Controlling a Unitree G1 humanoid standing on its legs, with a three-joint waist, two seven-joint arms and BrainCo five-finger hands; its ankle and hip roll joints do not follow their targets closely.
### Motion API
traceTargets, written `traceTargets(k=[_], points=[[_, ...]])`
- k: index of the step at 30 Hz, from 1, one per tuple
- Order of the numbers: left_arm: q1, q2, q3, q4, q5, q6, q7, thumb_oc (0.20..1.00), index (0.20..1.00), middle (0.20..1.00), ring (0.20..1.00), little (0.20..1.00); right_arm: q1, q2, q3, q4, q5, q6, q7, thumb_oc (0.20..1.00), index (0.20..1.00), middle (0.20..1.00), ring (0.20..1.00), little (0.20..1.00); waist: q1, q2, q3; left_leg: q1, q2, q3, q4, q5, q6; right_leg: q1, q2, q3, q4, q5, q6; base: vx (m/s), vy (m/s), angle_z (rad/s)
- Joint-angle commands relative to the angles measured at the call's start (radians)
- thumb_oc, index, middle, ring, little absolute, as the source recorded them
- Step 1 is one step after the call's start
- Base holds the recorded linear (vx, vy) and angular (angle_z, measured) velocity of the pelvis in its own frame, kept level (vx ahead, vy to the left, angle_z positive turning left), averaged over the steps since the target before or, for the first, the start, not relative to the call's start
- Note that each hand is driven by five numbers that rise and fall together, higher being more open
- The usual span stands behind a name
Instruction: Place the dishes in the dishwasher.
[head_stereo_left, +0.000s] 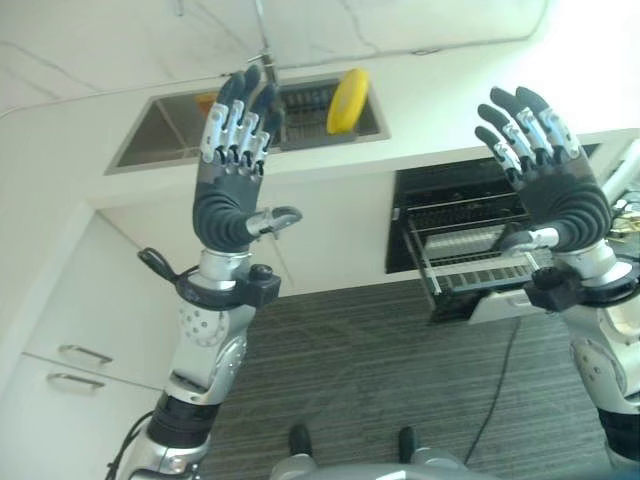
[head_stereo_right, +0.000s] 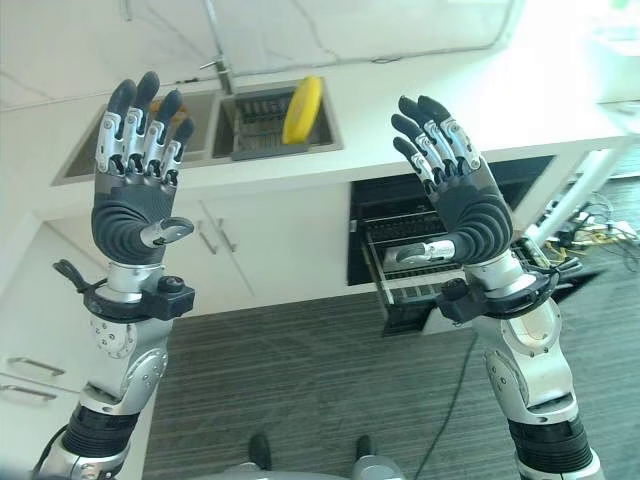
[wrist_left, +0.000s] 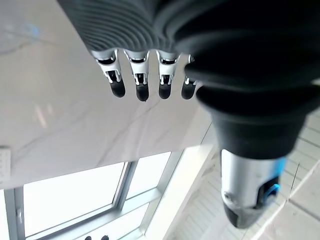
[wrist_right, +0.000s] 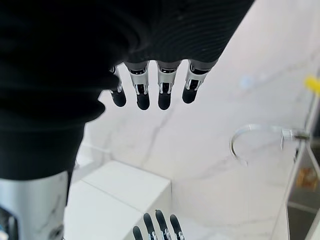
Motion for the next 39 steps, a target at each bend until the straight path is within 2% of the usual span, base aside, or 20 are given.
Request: traceTargets(k=[1,5,7,8,9,10,11,12,15,16,17,20,24,27,33,35,36,37,38,39], points=[[-0.034,0.054,0.033,-0.037,-0.027,-0.015,-0.033,1.0,1.0,1.0,1.0,1.0,-0.031,0.041,-0.034,-0.054,-0.012,-0.079,-0.029,1.0,1.0,1.0,1.0,1.0,0.01,-0.017,-0.038,0.03,-0.026,-0.01,-0.002,-0.085,0.021,-0.021,-0.064,-0.047,0.138,-0.068,0.061,0.19,0.367,0.17],[-0.045,0.062,0.04,-0.038,-0.035,0.024,-0.05,1.0,1.0,1.0,1.0,1.0,-0.016,0.068,-0.025,-0.061,-0.026,-0.078,-0.045,1.0,1.0,1.0,1.0,1.0,0.011,-0.011,-0.031,0.048,-0.064,-0.021,-0.002,-0.109,0.053,-0.078,-0.111,-0.037,0.336,-0.036,0.069,0.12,0.242,0.13],[-0.045,0.059,0.04,-0.034,-0.036,0.028,-0.063,1.0,1.0,1.0,1.0,1.0,-0.008,0.074,-0.024,-0.065,-0.025,-0.076,-0.045,1.0,1.0,1.0,1.0,1.0,0.011,-0.006,-0.023,0.056,-0.077,-0.033,-0.002,-0.117,0.067,-0.125,-0.105,-0.022,0.438,-0.025,0.063,0.14,0.201,0.06],[-0.041,0.06,0.043,-0.036,-0.036,0.03,-0.067,1.0,1.0,1.0,1.0,1.0,-0.009,0.073,-0.026,-0.061,-0.024,-0.072,-0.041,1.0,1.0,1.0,1.0,1.0,0.008,-0.006,-0.019,0.064,-0.08,-0.036,-0.002,-0.121,0.068,-0.148,-0.082,-0.017,0.45,-0.031,0.06,0.16,0.107,0.06],[-0.039,0.063,0.044,-0.036,-0.042,0.032,-0.072,1.0,1.0,1.0,1.0,1.0,-0.01,0.068,-0.029,-0.058,-0.021,-0.069,-0.044,1.0,1.0,1.0,1.0,1.0,0.005,-0.009,-0.017,0.068,-0.081,-0.041,-0.002,-0.122,0.067,-0.154,-0.056,-0.014,0.426,-0.049,0.057,0.12,0.05,0.03],[-0.039,0.063,0.044,-0.036,-0.042,0.032,-0.072,1.0,1.0,1.0,1.0,1.0,-0.01,0.068,-0.029,-0.058,-0.021,-0.069,-0.044,1.0,1.0,1.0,1.0,1.0,0.005,-0.009,-0.017,0.068,-0.081,-0.041,-0.002,-0.122,0.067,-0.154,-0.056,-0.014,0.426,-0.049,0.057,0.16,-0.01,0.01],[-0.047,0.068,0.042,-0.033,-0.055,0.042,-0.075,1.0,1.0,1.0,1.0,1.0,-0.01,0.064,-0.036,-0.054,-0.015,-0.06,-0.05,1.0,1.0,1.0,1.0,1.0,-0.005,-0.017,-0.016,0.069,-0.083,-0.051,-0.002,-0.12,0.066,-0.148,-0.007,-0.011,0.323,-0.072,0.048,0.22,-0.072,0.04],[-0.053,0.067,0.041,-0.031,-0.05,0.048,-0.072,1.0,1.0,1.0,1.0,1.0,-0.008,0.062,-0.047,-0.053,0.007,-0.051,-0.041,1.0,1.0,1.0,1.0,1.0,-0.014,-0.025,-0.018,0.073,-0.084,-0.048,-0.002,-0.129,0.064,-0.134,0.013,-0.011,0.236,-0.077,0.042,0.3,-0.112,0.07],[-0.048,0.065,0.037,-0.035,0.0,0.053,-0.037,1.0,1.0,1.0,1.0,1.0,0.003,0.061,-0.052,-0.064,0.029,-0.045,-0.019,1.0,1.0,1.0,1.0,1.0,-0.033,-0.045,-0.023,0.095,-0.096,-0.027,-0.002,-0.16,0.064,-0.145,0.023,0.002,0.083,0.005,0.052,0.26,-0.133,0.03],[-0.046,0.064,0.037,-0.034,0.017,0.059,-0.024,1.0,1.0,1.0,1.0,1.0,0.002,0.066,-0.049,-0.064,0.031,-0.048,-0.006,1.0,1.0,1.0,1.0,1.0,-0.04,-0.049,-0.02,0.113,-0.094,-0.015,-0.002,-0.176,0.067,-0.177,0.015,0.005,0.07,0.041,0.064,0.25,-0.149,-0.01],[-0.046,0.065,0.036,-0.032,0.023,0.059,-0.021,1.0,1.0,1.0,1.0,1.0,0.002,0.069,-0.047,-0.063,0.031,-0.051,-0.001,1.0,1.0,1.0,1.0,1.0,-0.042,-0.048,-0.018,0.125,-0.09,-0.012,-0.002,-0.191,0.068,-0.186,0.013,0.007,0.077,0.044,0.07,0.22,-0.181,-0.01],[-0.048,0.069,0.035,-0.025,0.025,0.051,-0.032,1.0,1.0,1.0,1.0,1.0,0.003,0.063,-0.055,-0.053,0.031,-0.07,0.006,1.0,1.0,1.0,1.0,1.0,-0.039,-0.05,-0.023,0.128,-0.08,-0.002,-0.002,-0.192,0.07,-0.162,0.024,0.016,0.065,0.026,0.059,0.21,-0.193,0.0],[-0.042,0.066,0.036,-0.04,0.009,0.061,-0.034,1.0,1.0,1.0,1.0,1.0,-0.022,0.052,-0.055,-0.049,0.028,-0.061,-0.015,1.0,1.0,1.0,1.0,1.0,-0.026,-0.053,-0.036,0.147,-0.056,0.035,0.003,-0.17,0.049,-0.099,0.054,0.006,0.051,-0.005,0.022,0.26,-0.246,0.08],[-0.027,0.066,0.047,-0.052,-0.005,0.063,-0.026,1.0,1.0,1.0,1.0,1.0,-0.046,0.039,-0.054,-0.048,0.029,-0.026,-0.009,1.0,1.0,1.0,1.0,1.0,-0.016,-0.069,-0.032,0.105,-0.029,0.046,0.199,-0.188,0.011,-0.051,0.064,-0.002,0.056,-0.036,-0.014,0.33,-0.278,0.1],[0.0,0.049,0.064,-0.045,-0.016,0.063,-0.023,1.0,1.0,1.0,1.0,1.0,-0.012,0.017,-0.074,-0.058,0.054,-0.016,0.03,1.0,1.0,1.0,1.0,1.0,-0.018,-0.088,-0.017,-0.019,-0.005,0.032,0.52,-0.147,-0.021,-0.003,0.092,0.044,0.048,-0.051,-0.064,0.23,-0.149,-0.02],[-0.001,0.04,0.066,-0.038,-0.023,0.071,-0.037,1.0,1.0,1.0,1.0,1.0,-0.021,0.022,-0.068,-0.052,0.042,-0.01,0.02,1.0,1.0,1.0,1.0,1.0,-0.01,-0.093,-0.012,-0.049,-0.004,0.044,0.476,-0.172,-0.006,0.015,0.093,0.046,0.044,-0.06,-0.058,0.21,-0.015,-0.1],[0.0,0.039,0.066,-0.037,-0.031,0.07,-0.041,1.0,1.0,1.0,1.0,1.0,-0.033,0.025,-0.059,-0.046,0.037,-0.007,0.015,1.0,1.0,1.0,1.0,1.0,-0.005,-0.088,-0.009,-0.052,0.001,0.058,0.394,-0.172,0.001,0.027,0.095,0.045,0.042,-0.072,-0.052,0.33,0.163,-0.14],[0.01,0.04,0.062,-0.037,-0.038,0.06,-0.035,1.0,1.0,1.0,1.0,1.0,-0.044,0.039,-0.038,-0.039,0.023,-0.006,0.014,1.0,1.0,1.0,1.0,1.0,0.003,-0.076,-0.008,-0.049,0.01,0.074,0.204,-0.136,0.004,0.053,0.093,0.045,0.025,-0.085,-0.04,0.35,0.202,-0.09],[0.015,0.041,0.06,-0.037,-0.035,0.053,-0.031,1.0,1.0,1.0,1.0,1.0,-0.042,0.041,-0.035,-0.039,0.024,-0.009,0.018,1.0,1.0,1.0,1.0,1.0,0.005,-0.071,-0.01,-0.046,0.014,0.07,0.15,-0.116,0.001,0.06,0.092,0.045,0.017,-0.086,-0.036,0.38,0.248,-0.08],[0.022,0.044,0.055,-0.038,-0.03,0.042,-0.02,1.0,1.0,1.0,1.0,1.0,-0.036,0.043,-0.03,-0.042,0.022,-0.015,0.024,1.0,1.0,1.0,1.0,1.0,0.008,-0.063,-0.012,-0.035,0.025,0.055,0.059,-0.067,-0.006,0.074,0.089,0.049,0.002,-0.088,-0.03,0.2,0.139,-0.07]])
